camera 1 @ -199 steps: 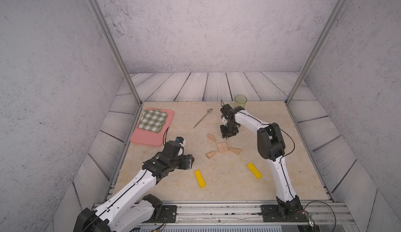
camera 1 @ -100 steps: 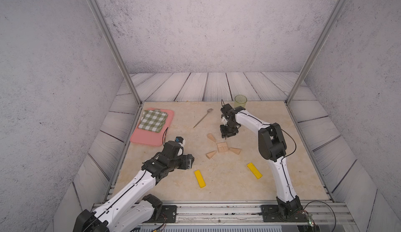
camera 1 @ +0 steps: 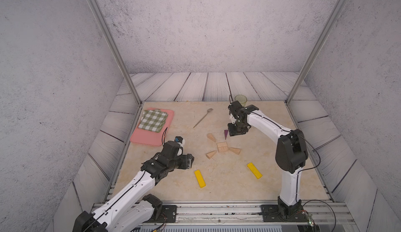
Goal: Assemble a small pinwheel with building blocks
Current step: Adjust the building block at the center of the board, then assemble the building block at the center of the board.
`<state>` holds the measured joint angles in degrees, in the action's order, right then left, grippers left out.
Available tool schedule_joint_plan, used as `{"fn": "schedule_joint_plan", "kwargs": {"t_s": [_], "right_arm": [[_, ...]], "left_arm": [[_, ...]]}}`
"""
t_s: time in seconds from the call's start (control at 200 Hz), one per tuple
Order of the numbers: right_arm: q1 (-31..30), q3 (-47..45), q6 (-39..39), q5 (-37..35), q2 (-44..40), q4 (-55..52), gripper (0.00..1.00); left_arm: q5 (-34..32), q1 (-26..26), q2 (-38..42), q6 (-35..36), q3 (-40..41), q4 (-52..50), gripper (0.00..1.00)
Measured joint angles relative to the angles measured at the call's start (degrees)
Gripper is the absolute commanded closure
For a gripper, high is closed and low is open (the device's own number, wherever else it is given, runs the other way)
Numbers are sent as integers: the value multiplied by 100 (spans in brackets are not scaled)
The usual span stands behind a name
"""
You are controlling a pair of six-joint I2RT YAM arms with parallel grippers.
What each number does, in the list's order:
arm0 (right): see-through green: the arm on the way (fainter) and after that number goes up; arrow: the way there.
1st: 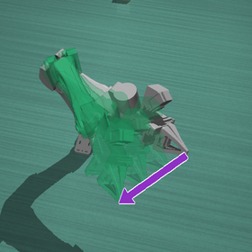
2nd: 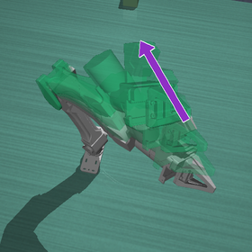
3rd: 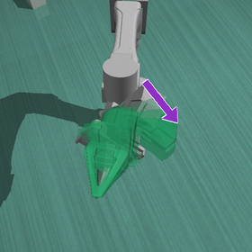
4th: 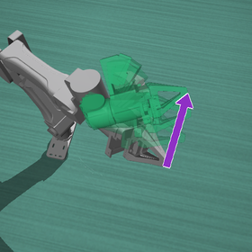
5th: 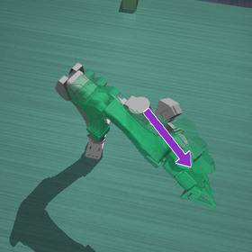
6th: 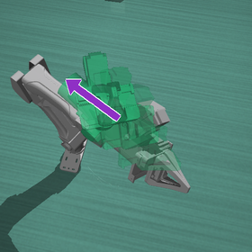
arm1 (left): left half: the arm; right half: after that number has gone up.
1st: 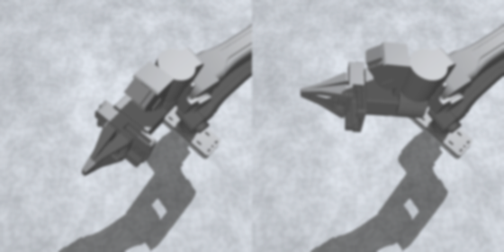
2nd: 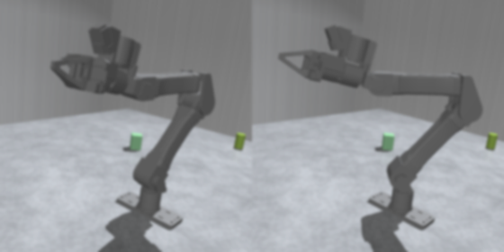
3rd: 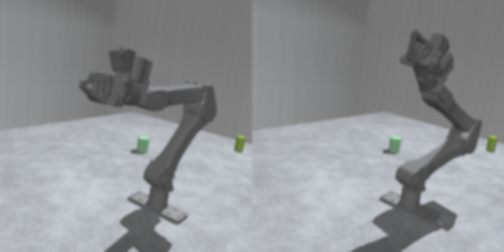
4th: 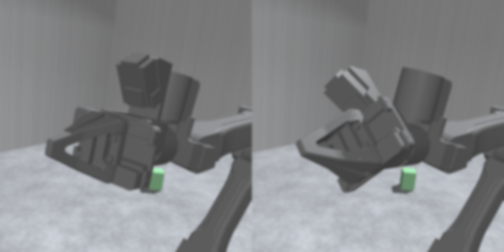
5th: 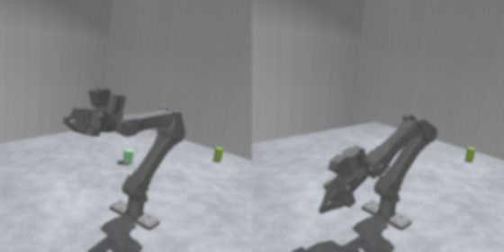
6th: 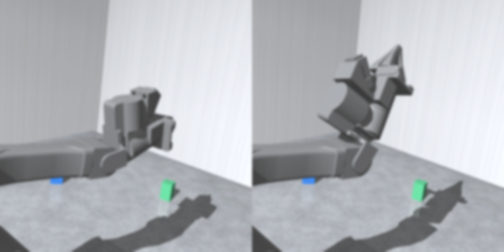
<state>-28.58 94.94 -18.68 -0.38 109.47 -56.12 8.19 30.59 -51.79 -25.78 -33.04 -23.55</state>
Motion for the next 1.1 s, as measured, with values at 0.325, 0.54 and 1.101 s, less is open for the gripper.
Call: {"fn": "schedule_joint_plan", "kwargs": {"t_s": [0.325,0.54,1.101], "right_arm": [[0,-2922,-706,-476,-2581,-109,42],[-4,-4006,-1093,-426,-2776,-15,39],[-85,-4586,-1213,-313,-2406,549,40]], "left_arm": [[-39,0,-107,-2,0,0,23],[2,0,-299,-2,0,-4,23],[22,0,-299,-17,0,22,23]]}}
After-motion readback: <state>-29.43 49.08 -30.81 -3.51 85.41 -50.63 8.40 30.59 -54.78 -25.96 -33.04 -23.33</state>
